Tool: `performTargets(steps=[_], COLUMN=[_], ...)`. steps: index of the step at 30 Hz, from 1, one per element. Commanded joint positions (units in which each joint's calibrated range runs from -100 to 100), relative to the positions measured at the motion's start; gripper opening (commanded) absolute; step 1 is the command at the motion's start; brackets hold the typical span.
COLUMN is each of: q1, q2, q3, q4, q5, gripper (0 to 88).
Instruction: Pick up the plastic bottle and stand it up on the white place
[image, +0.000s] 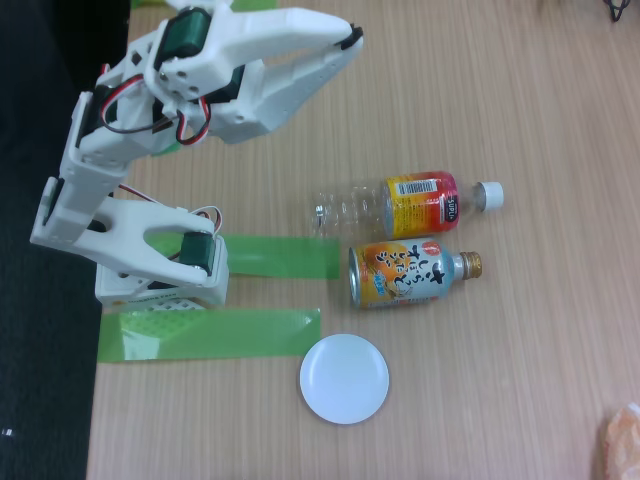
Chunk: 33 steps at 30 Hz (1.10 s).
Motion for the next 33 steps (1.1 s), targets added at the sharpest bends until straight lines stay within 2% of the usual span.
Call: performTargets(steps=[1,27,33], q1=[0.24,0.17,-0.42], q2=[0.07,0.41,0.91], q3=[-0.98,-0.98,-1.07], q4=[0.0,0.09,0.09], q5=[0.18,0.23,5.11], gripper=[1.6,1.6,1.6])
